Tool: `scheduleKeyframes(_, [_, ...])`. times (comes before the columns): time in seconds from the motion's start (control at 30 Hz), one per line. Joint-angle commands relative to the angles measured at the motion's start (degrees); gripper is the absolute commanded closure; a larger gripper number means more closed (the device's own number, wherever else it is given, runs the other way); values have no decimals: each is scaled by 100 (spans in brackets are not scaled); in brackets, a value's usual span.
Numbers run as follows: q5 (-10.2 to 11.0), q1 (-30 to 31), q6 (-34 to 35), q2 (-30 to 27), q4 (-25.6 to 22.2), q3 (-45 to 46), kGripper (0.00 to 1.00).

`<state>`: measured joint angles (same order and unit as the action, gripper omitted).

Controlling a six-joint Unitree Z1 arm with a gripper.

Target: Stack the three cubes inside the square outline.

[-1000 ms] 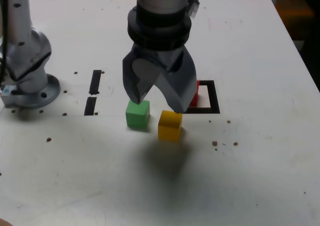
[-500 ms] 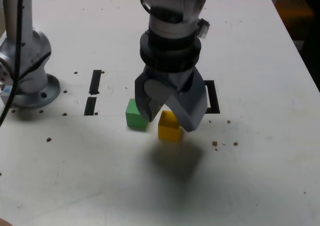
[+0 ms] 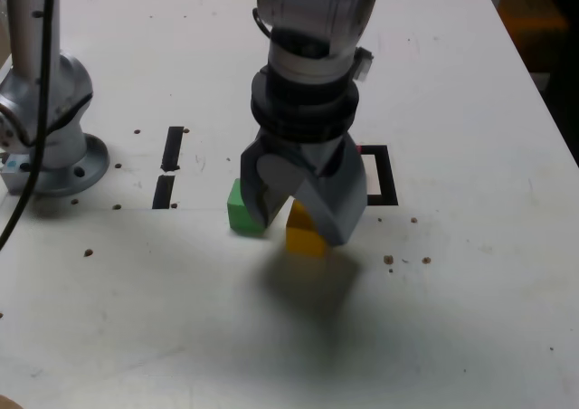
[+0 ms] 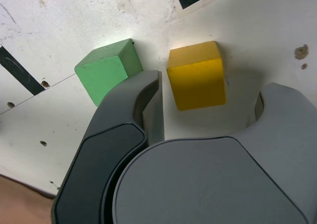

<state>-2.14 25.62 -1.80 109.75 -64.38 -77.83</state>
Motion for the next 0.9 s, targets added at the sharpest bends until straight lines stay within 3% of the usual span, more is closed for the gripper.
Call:
scheduleKeyframes(0.0, [-36, -22, -18, 56, 63, 40, 28])
scheduleKeyframes(0.43, [-158, -81, -122, 272, 371, 188, 33])
scheduleKeyframes(0.87, [-264, -110, -93, 210, 806, 505, 83])
